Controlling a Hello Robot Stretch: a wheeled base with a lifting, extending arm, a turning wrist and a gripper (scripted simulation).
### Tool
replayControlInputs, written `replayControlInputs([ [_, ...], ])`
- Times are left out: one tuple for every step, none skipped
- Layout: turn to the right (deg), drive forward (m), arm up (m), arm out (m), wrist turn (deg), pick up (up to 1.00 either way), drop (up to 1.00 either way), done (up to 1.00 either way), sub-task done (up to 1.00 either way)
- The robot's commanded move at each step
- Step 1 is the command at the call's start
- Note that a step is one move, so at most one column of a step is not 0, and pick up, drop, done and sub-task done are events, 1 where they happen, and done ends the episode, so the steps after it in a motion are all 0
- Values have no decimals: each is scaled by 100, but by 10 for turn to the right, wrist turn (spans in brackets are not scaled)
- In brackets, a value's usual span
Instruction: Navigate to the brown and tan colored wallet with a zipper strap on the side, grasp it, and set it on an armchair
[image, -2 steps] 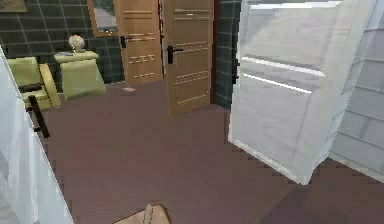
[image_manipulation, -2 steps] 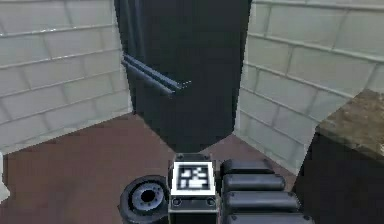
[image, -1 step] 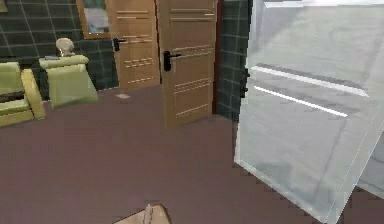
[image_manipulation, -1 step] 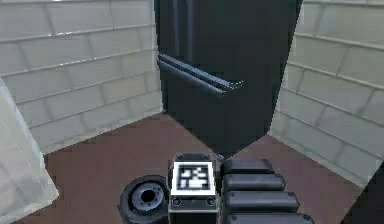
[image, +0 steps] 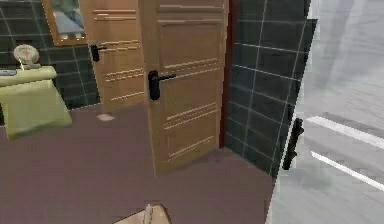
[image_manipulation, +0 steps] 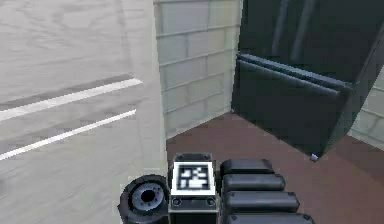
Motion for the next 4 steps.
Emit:
replayControlInputs([
  [-360,0,0,0,0,0,0,0,0],
  [0,100,0,0,0,0,0,0,0],
  [-30,0,0,0,0,0,0,0,0],
  [0,65,0,0,0,0,0,0,0],
])
